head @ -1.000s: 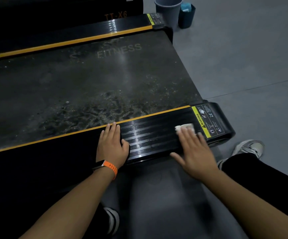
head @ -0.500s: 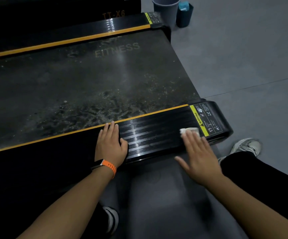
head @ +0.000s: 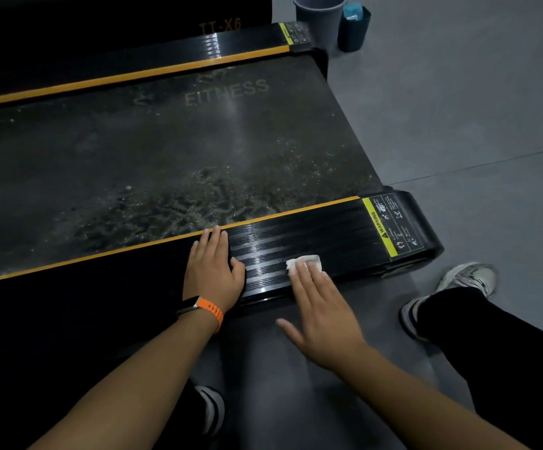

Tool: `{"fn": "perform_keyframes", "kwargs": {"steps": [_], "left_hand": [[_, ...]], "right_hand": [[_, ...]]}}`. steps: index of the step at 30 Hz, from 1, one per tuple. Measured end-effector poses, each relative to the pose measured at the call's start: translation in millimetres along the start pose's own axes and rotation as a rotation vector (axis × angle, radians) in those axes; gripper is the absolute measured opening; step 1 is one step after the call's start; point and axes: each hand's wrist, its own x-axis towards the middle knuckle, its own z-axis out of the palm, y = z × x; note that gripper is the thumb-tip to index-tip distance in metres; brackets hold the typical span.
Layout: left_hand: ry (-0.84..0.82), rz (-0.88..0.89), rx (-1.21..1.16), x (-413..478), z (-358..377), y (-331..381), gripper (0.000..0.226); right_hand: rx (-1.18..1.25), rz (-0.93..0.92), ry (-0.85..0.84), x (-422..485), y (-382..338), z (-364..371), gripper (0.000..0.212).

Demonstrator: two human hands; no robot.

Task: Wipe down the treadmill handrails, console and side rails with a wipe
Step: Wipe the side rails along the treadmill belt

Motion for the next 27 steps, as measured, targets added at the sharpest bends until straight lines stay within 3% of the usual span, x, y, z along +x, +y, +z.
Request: {"fn": "perform_keyframes", "kwargs": {"steps": [2,8,13,16,19,22,27], "left_hand": [[0.002,0.001,-0.003,0,0,0,0.071],[-0.010,-0.003,-0.021,0,-1,0,0.071],[-0.019,-0.013,-0.017,0,-3,1,0.071],[-0.021,-0.014,-0.011,0,-4,2,0.071],[-0.017,-0.010,-0.022,-1,-4,3,0.070],[-0.010,-0.007,-0.040,-1,-4,2,0.068],[-0.031,-0.012,-0.035,1,-4,1,0.067]], "right_hand": [[-0.030,-0.027,-0.010,-3,24,-2,0.090],[-0.014,0.183,0.010,-8,68,-8,0.084],[0.057,-0.033,-0.093,17,24,-12,0.083],[0.257,-0.044,-0.085,33,22,-26,0.066],[0.382,0.002,0.061,39,35,-35,0.036],[0.361,0.093,0.152,45,46,-40,0.023],[0.184,0.104,0.098,66,40,-37,0.021]]}}
